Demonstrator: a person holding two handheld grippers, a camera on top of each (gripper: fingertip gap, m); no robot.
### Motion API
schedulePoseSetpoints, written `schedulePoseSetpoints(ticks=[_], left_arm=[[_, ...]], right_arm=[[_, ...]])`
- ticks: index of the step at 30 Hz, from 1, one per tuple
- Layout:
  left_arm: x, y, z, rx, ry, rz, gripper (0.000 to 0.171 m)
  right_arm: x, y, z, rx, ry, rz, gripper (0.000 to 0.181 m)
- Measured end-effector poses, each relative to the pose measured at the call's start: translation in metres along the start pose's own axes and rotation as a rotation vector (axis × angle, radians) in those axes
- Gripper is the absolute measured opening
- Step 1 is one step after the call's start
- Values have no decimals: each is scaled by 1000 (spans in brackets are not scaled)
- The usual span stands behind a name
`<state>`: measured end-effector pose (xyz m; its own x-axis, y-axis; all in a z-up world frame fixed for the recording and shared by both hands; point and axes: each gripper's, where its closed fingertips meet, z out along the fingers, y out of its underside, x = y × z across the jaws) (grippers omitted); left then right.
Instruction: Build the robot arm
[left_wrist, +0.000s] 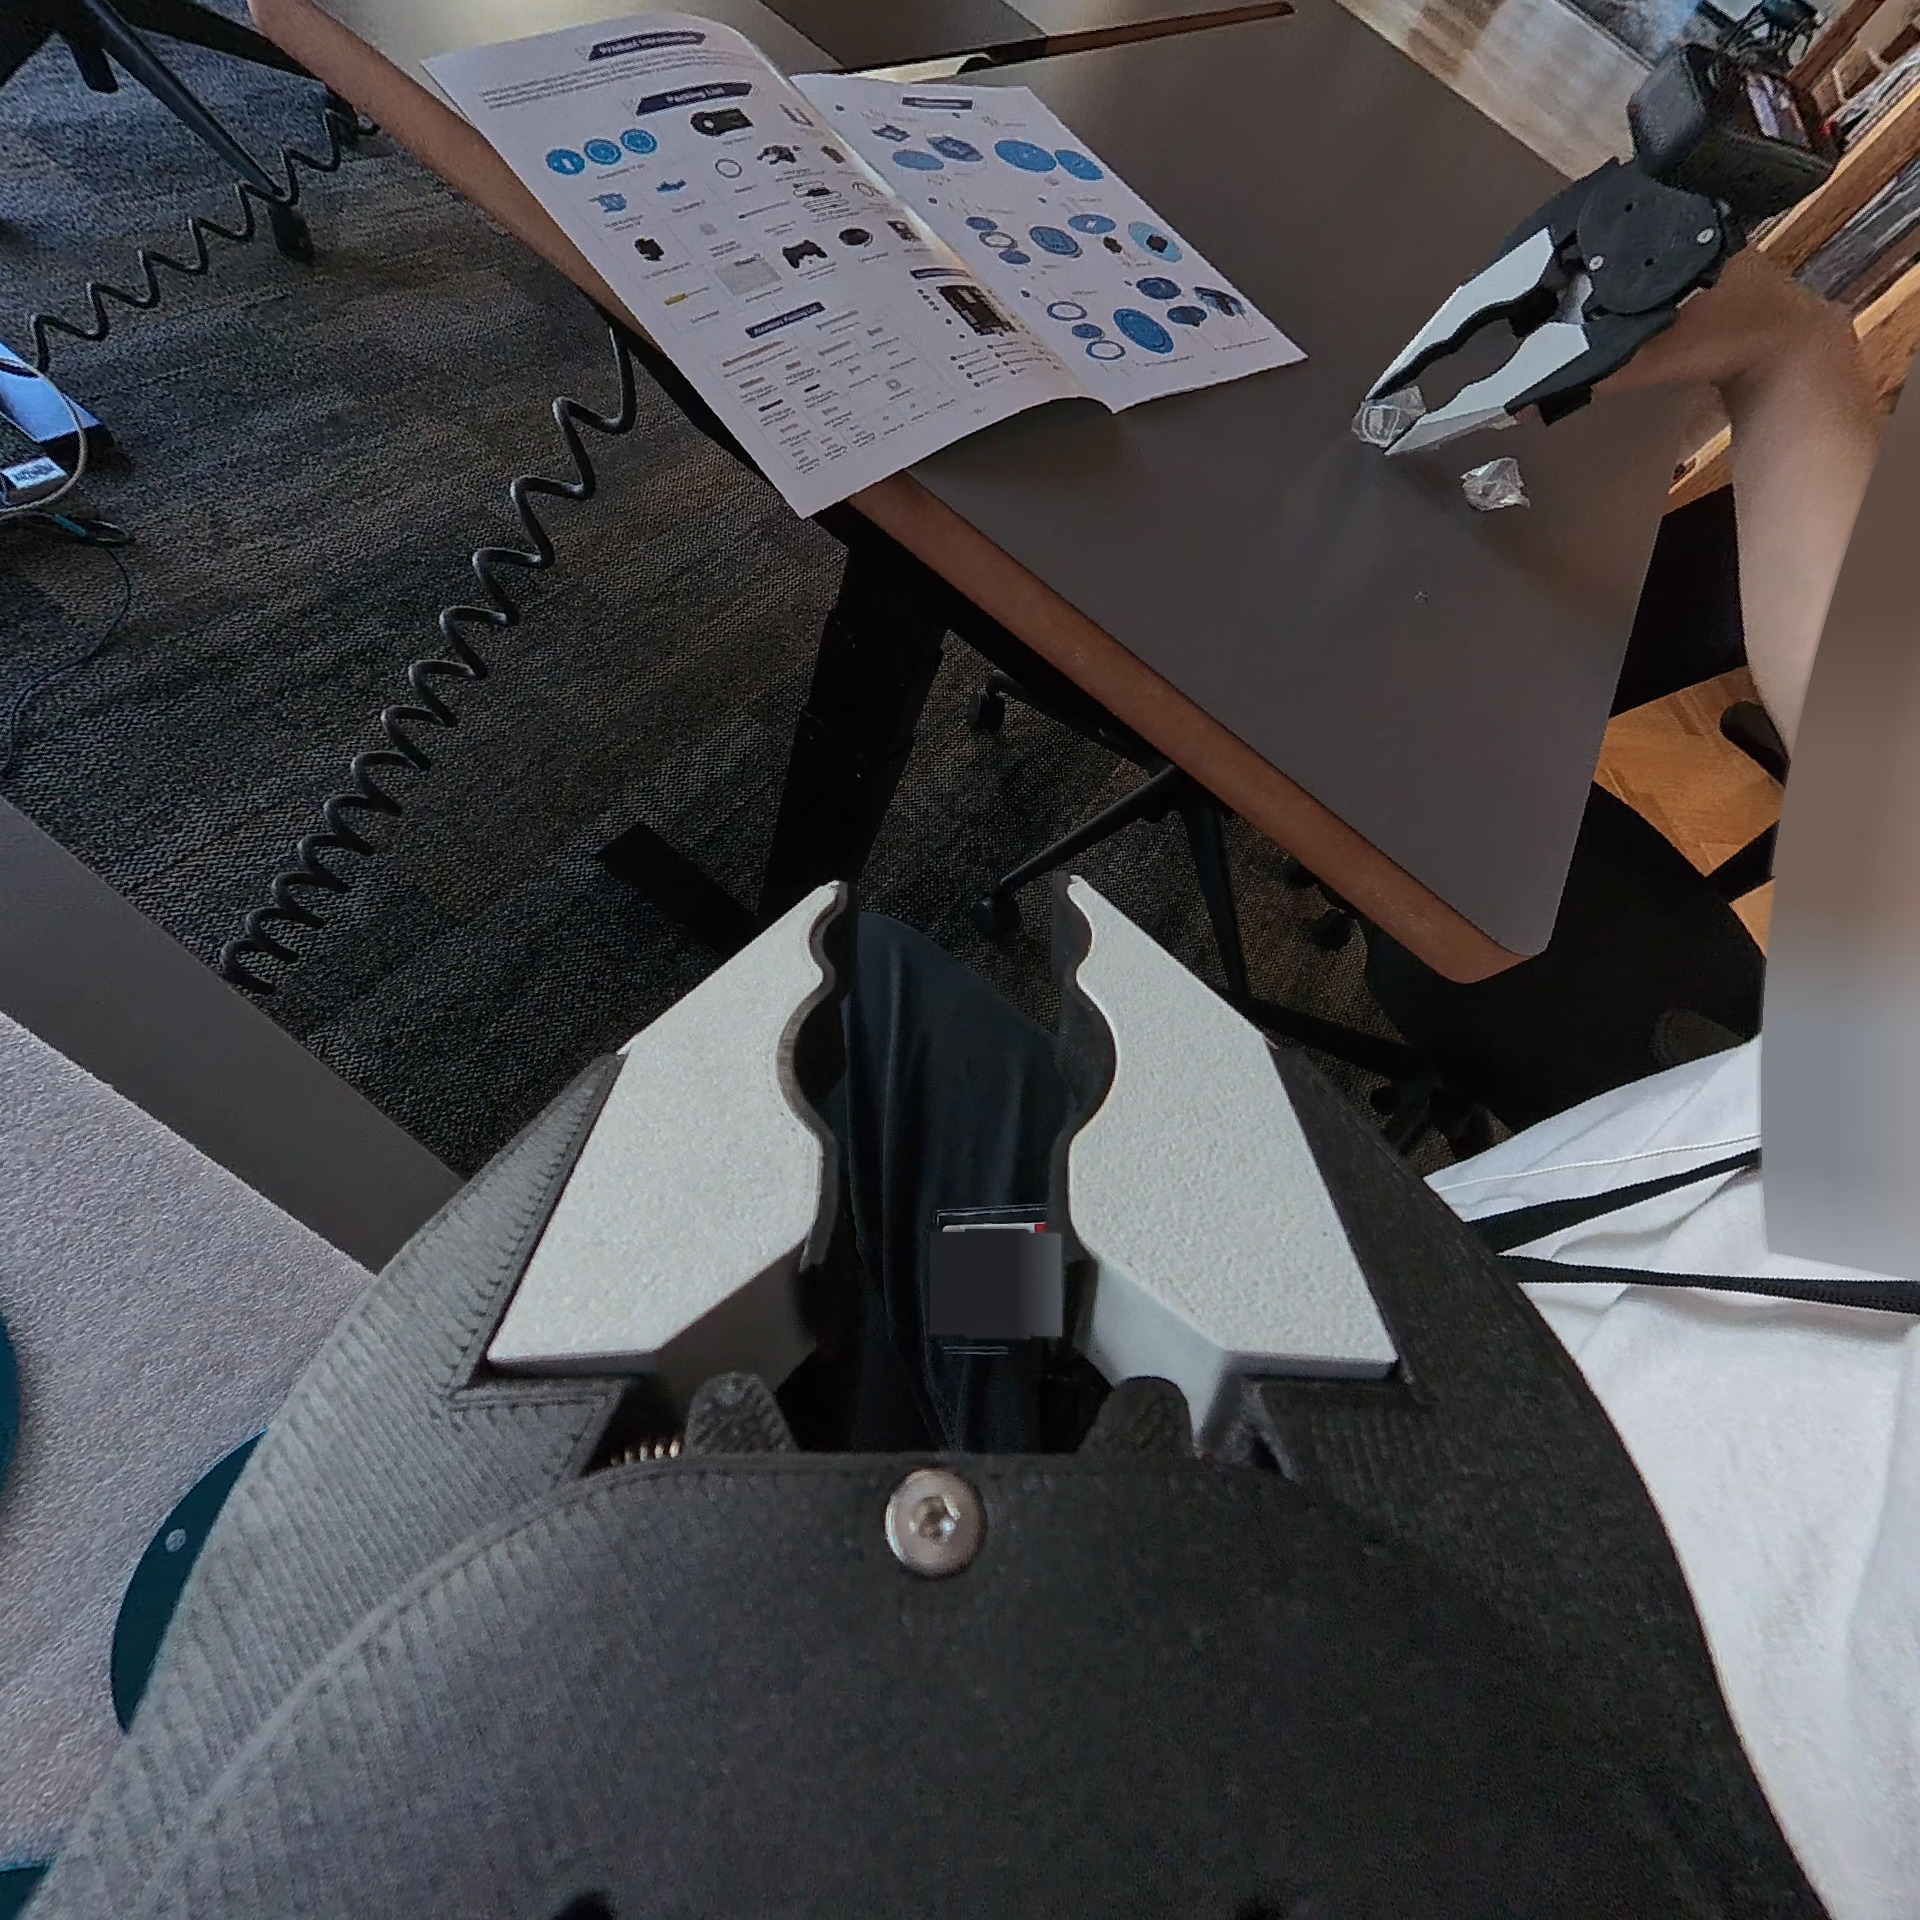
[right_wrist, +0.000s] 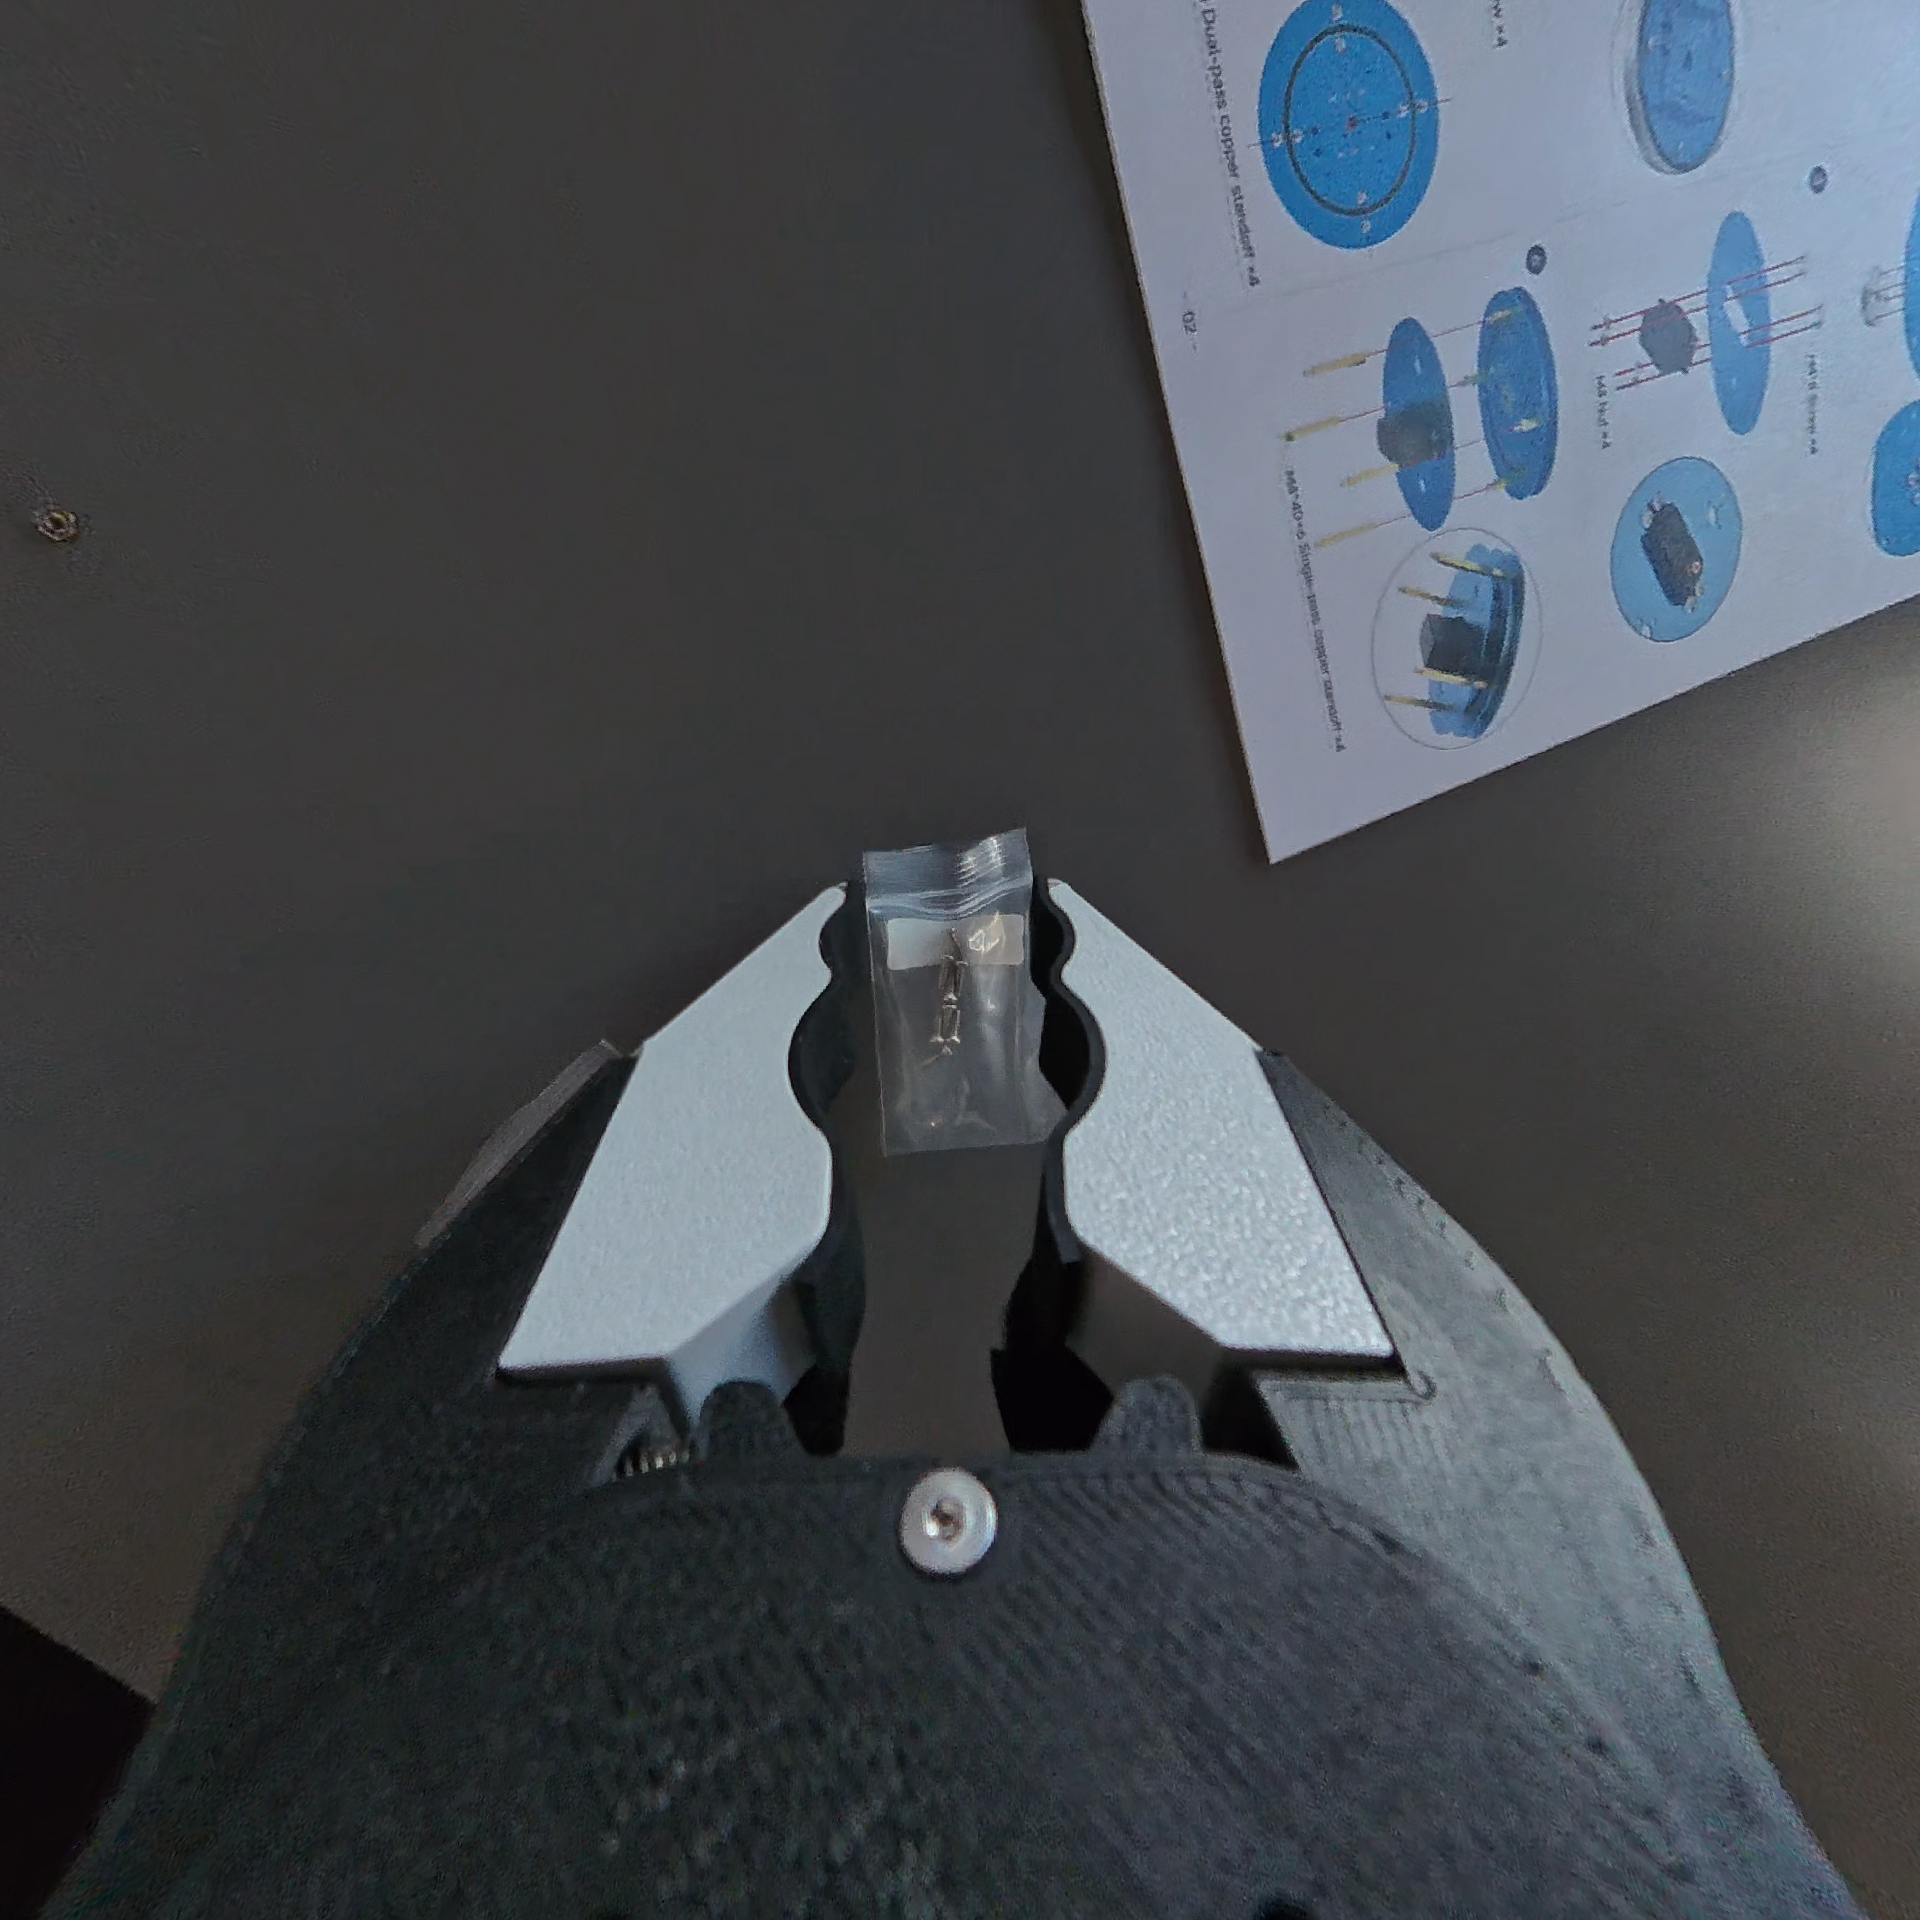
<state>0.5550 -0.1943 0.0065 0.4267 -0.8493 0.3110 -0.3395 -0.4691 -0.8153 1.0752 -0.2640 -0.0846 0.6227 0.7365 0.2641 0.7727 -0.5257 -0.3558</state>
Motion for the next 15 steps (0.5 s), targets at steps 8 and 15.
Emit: schedulePoseSetpoints(ticks=[8,15], left_arm=[[-1,2,-3,2,-1,-7,36],[-2,2,-5,11,3,-16,36]], right_arm=[[4,-1,2,-53,28,-37,29],[3,0,2,-64,28,-37,29]])
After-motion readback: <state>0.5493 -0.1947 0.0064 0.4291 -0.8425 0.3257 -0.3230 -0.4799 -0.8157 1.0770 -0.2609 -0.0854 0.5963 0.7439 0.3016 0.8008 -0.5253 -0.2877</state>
